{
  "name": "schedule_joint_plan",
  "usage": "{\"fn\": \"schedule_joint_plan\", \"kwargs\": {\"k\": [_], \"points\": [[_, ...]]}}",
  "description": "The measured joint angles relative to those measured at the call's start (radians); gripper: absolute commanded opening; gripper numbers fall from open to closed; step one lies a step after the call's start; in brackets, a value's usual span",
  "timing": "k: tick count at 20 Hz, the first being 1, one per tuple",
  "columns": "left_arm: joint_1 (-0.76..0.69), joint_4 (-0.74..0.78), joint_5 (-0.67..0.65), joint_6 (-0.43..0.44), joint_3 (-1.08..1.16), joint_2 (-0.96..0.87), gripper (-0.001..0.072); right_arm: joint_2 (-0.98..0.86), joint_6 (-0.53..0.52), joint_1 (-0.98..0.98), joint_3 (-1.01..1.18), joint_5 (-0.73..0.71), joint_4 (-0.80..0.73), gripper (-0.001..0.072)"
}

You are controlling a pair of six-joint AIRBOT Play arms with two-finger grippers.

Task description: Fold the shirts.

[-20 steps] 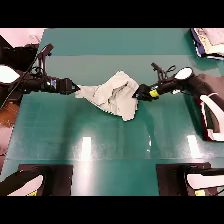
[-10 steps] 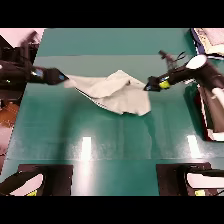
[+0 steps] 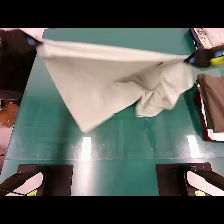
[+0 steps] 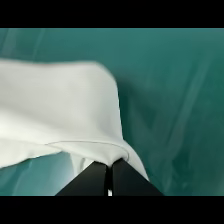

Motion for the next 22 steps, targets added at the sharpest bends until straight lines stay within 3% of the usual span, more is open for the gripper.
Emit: {"fn": "schedule_joint_plan", "kwargs": {"k": [6,12,17,22], "points": [[0.002,-0.001,-0.025,-0.029,0.375,0.065,0.0023,0.162,0.002,-0.013,0.262,-0.074,-0.013,0.0017],[0.003,-0.001,0.082,-0.034,0.455,0.245,0.0023,0.267,0.01,-0.014,0.455,-0.1,-0.026,0.0017],[0.002,0.067,0.101,-0.045,0.41,0.291,0.0023,0.301,0.052,-0.014,0.402,-0.111,-0.076,0.0016],[0.002,0.151,0.007,-0.079,0.113,0.232,0.0024,0.098,0.103,-0.003,0.407,0.087,-0.085,0.0017]]}}
